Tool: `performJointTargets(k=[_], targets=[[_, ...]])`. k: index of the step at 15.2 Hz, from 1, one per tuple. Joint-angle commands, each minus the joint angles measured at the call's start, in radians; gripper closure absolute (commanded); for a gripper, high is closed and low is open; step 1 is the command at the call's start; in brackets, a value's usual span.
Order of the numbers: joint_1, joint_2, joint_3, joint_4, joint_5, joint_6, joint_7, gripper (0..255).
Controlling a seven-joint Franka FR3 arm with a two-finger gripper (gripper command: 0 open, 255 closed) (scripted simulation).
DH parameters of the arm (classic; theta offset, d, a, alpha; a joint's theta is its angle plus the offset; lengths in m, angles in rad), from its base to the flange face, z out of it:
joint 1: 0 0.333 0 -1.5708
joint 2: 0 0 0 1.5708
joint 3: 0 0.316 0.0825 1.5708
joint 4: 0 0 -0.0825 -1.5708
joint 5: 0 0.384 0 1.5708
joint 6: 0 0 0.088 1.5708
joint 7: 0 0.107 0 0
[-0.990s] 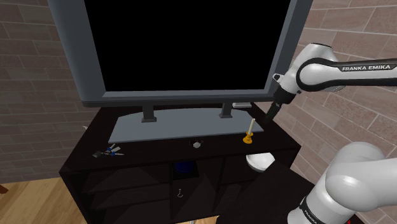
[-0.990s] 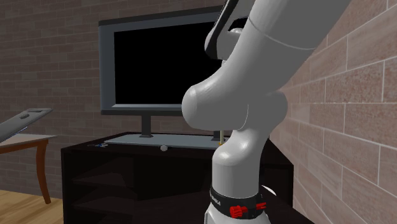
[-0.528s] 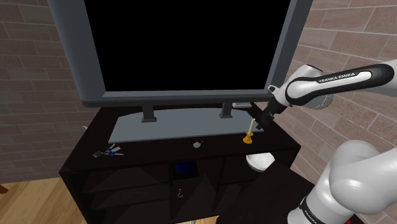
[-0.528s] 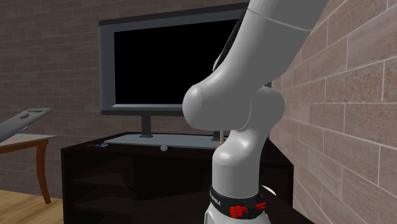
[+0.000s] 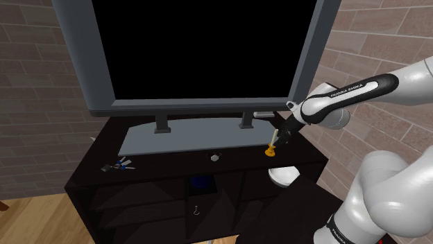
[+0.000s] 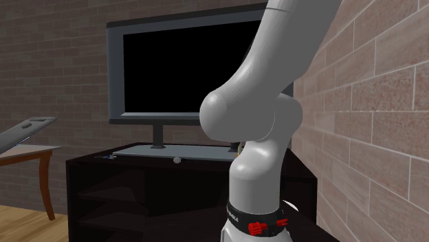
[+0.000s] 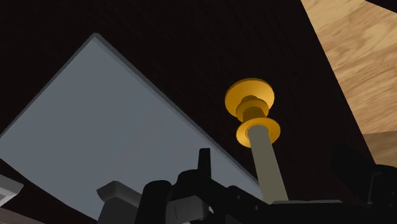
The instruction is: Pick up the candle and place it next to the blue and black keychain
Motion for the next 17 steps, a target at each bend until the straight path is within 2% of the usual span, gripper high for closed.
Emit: performJointTargets(k=[1,8,9,17], targets=[[0.034,0.026,-0.029,0.0,0.018,0.031,-0.015,0],[0.034,0.026,-0.028,0.0,0.017,0.031,-0.015,0],[0.034,0.026,-0.028,0.0,0.017,0.031,-0.015,255],[0.034,0.026,-0.029,0.001,0.017,0.031,-0.016,255]])
